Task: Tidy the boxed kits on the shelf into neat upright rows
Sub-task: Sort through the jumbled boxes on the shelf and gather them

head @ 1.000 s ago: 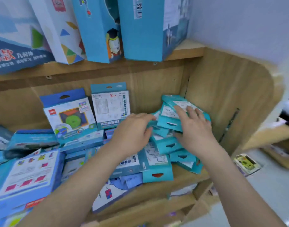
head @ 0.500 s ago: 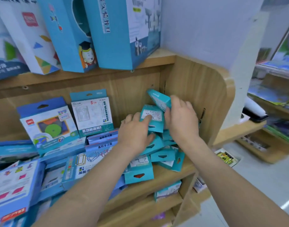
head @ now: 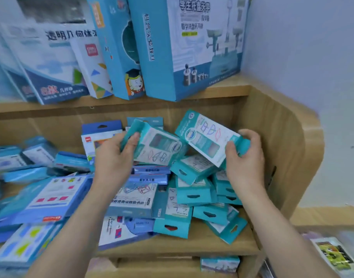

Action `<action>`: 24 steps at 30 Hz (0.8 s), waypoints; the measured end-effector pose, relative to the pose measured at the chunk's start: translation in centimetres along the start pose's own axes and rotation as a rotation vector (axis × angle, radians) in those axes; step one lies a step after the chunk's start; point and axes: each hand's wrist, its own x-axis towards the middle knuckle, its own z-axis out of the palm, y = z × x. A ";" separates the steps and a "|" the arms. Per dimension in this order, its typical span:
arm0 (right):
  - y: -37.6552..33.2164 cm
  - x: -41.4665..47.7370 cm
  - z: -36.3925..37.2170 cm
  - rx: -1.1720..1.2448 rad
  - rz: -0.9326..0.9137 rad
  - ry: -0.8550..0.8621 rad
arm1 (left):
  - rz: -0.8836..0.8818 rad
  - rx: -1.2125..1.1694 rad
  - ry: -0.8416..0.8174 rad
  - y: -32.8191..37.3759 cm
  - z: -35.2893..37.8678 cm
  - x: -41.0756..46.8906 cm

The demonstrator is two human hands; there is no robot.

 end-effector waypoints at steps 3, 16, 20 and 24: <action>1.1 0.0 0.8 0.171 0.226 -0.082 | -0.088 -0.056 0.106 -0.8 -1.9 0.4; 0.7 -5.9 3.2 0.519 0.428 -0.064 | -0.315 -0.088 0.133 -2.7 -4.5 6.5; 0.3 -7.7 4.1 0.577 0.396 -0.122 | -0.327 -0.031 -0.001 -3.8 -5.3 8.9; 0.2 -9.3 6.1 0.537 0.410 -0.242 | -0.396 0.005 -0.124 -5.6 -6.4 9.8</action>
